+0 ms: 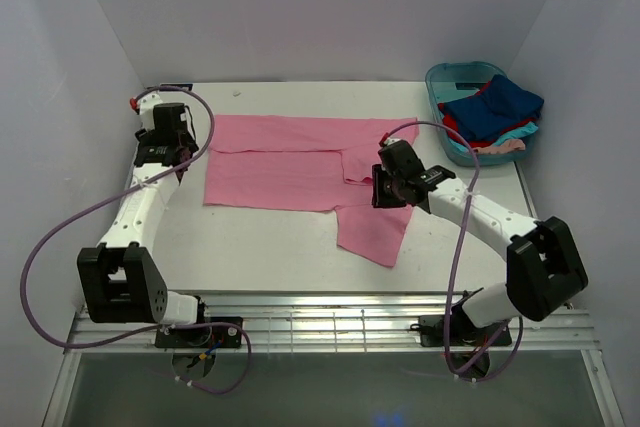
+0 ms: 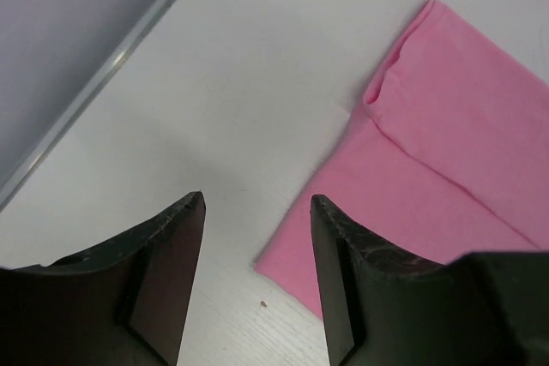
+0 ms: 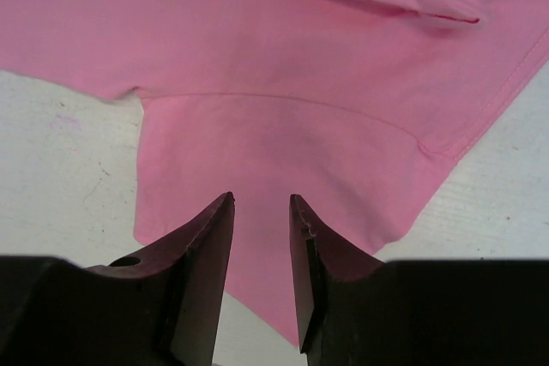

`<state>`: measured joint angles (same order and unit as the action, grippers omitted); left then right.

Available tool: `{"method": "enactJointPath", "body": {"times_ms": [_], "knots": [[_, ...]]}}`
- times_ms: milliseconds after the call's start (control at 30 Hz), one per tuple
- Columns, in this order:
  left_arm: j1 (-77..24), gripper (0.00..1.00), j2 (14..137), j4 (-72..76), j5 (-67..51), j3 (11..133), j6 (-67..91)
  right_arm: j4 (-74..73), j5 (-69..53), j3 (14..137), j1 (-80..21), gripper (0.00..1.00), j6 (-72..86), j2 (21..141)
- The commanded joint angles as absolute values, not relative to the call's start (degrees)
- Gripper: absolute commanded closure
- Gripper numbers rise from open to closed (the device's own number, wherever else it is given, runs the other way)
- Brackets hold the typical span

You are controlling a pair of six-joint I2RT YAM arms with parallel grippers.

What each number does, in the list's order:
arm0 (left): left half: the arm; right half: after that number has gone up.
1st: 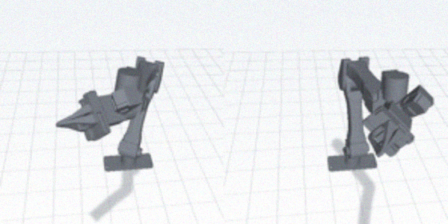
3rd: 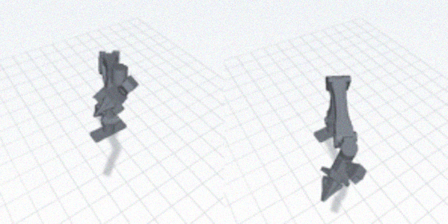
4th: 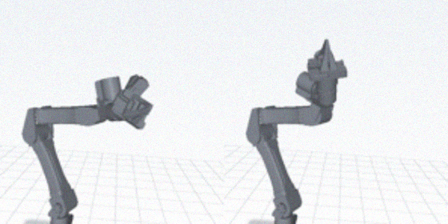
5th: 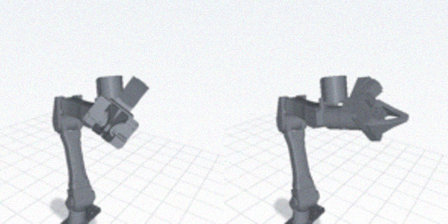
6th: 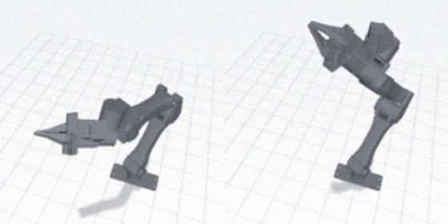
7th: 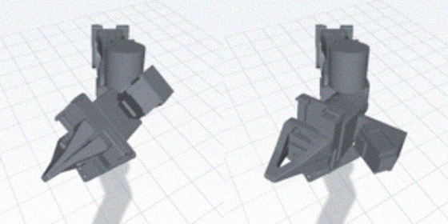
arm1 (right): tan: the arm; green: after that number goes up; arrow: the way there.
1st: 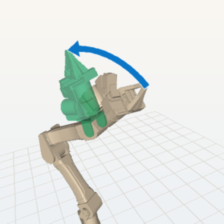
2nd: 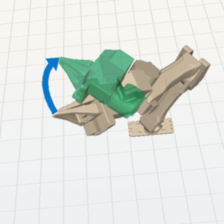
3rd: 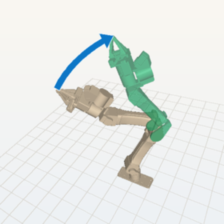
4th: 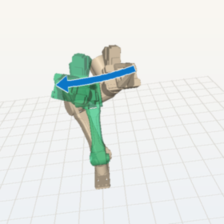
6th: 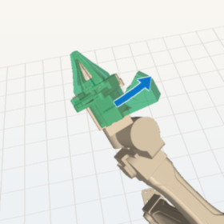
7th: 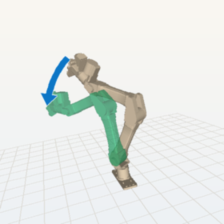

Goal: Fold and stack the t-shirts
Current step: Fold the flattened tshirt in 1/3 of the way

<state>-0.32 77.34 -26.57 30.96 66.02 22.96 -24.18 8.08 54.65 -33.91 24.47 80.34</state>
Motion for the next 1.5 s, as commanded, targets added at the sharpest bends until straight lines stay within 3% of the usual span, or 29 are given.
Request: {"method": "enactJointPath", "body": {"times_ms": [0, 100, 167, 200, 233, 333, 433, 500, 533, 567, 633, 700, 733, 1000, 1467], "knots": [[-0.09, 0.37, 79.71, -24.81, 23.92, 65.13, 21.89, -22.5, 10.9, 61.23, -32.97, 0.62, 20.58, 85.5], [2.11, 0.43, 82.26, -21.72, 17.59, 67.83, 21.71, -22.5, 9.67, 68.08, -30.94, 0.71, 18.99, 90.95], [2.64, 0.53, 86.1, -21.53, 14.87, 71.0, 22.06, -22.33, 9.41, 71.7, -29.1, 0.78, 18.28, 94.72], [2.81, 0.59, 87.7, -21.62, 14.07, 72.76, 22.15, -22.32, 9.23, 75.37, -28.31, 0.84, 17.93, 95.96], [2.99, 0.71, 89.37, -21.62, 13.28, 76.43, 21.89, -22.32, 8.88, 77.06, -26.73, 0.87, 17.67, 97.46], [3.16, 0.93, 96.57, -22.67, 10.9, 83.55, 21.1, -22.5, 5.46, 83.55, -23.74, 0.91, 17.23, 103.34], [3.34, 0.97, 103.26, -27.76, 11.07, 89.01, 21.36, -23.29, 0.63, 87.61, -22.15, 0.92, 17.23, 108.79], [3.51, 0.93, 105.11, -30.57, 10.99, 89.12, 22.06, -24.51, -1.74, 88.15, -22.15, 0.92, 16.88, 109.6], [3.6, 0.85, 105.03, -30.85, 10.81, 88.34, 22.41, -24.35, -2.63, 87.72, -22.32, 0.92, 16.79, 109.25], [3.6, 0.69, 104.59, -31.2, 10.29, 85.55, 23.2, -23.91, -4.29, 85.63, -22.5, 0.92, 16.87, 108.73], [3.6, 0.51, 102.15, -31.2, 9.06, 81.84, 24.43, -22.07, -6.31, 82.63, -23.28, 0.92, 16.53, 106.54], [3.6, 0.36, 100.38, -31.29, 8.79, 76.22, 25.57, -21.19, -7.2, 78.24, -24.25, 0.91, 15.47, 105.12], [3.6, 0.34, 98.54, -31.2, 8.53, 74.55, 25.75, -20.66, -8.08, 77.09, -25.56, 0.91, 15.03, 104.51], [3.52, 0.34, 89.65, -31.03, 9.67, 61.63, 26.81, -18.81, -9.58, 75.49, -34.79, 0.91, 13.8, 103.53], [3.6, 0.39, 88.59, -27.16, 5.36, 54.76, 28.92, -16.26, -13.36, 84.81, -44.82, 0.92, 19.07, 116.71]]}}
